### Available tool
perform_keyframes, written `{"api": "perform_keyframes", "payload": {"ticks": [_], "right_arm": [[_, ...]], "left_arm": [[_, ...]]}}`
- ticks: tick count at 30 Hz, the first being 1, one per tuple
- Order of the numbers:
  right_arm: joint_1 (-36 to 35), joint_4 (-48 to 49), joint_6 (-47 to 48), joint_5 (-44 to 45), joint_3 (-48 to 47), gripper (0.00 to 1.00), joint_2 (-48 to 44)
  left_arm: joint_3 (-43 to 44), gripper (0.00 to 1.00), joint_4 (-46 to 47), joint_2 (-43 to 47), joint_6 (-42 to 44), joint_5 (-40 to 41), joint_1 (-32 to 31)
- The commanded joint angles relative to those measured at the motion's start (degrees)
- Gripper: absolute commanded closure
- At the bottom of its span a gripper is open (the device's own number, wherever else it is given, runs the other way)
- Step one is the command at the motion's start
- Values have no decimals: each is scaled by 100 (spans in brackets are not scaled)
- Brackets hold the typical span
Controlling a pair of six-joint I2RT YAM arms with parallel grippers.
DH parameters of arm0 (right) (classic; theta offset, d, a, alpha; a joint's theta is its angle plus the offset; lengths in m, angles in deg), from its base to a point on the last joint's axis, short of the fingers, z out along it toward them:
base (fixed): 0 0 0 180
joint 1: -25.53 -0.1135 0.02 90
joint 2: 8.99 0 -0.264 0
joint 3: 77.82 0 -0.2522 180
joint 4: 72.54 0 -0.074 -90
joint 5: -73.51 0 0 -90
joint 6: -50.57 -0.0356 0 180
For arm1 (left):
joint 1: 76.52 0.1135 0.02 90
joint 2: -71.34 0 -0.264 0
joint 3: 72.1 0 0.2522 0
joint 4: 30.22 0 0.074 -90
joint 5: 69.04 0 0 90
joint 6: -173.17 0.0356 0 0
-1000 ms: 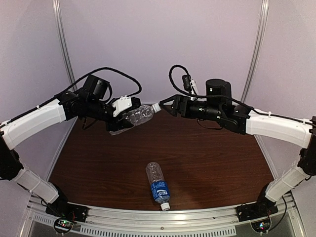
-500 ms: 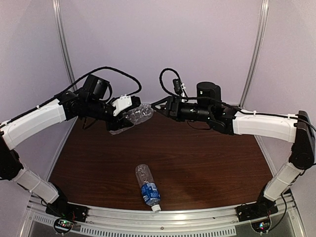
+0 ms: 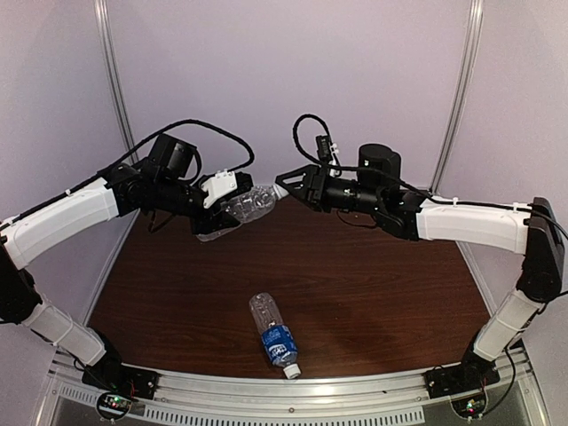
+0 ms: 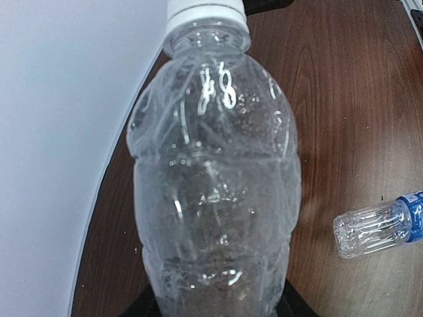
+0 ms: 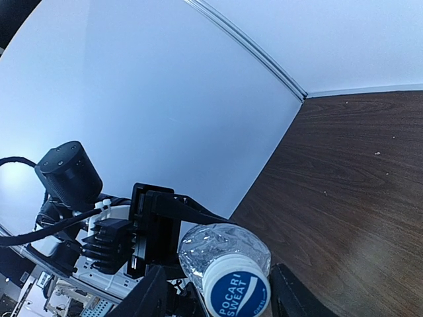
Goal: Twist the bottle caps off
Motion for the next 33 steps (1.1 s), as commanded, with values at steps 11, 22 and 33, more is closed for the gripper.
{"api": "perform_keyframes", "payload": {"ticks": [11, 22, 33], "right_arm": [[37, 160, -151, -140, 58, 65, 171], [0, 445, 785, -681, 78, 100, -31], [-205, -20, 4015, -1882, 109, 100, -509]], "left_arm": [[68, 54, 242, 48, -48, 86, -14], [221, 57, -193, -17, 225, -889, 16], [669, 61, -1424, -134, 1051, -2896, 20]]}}
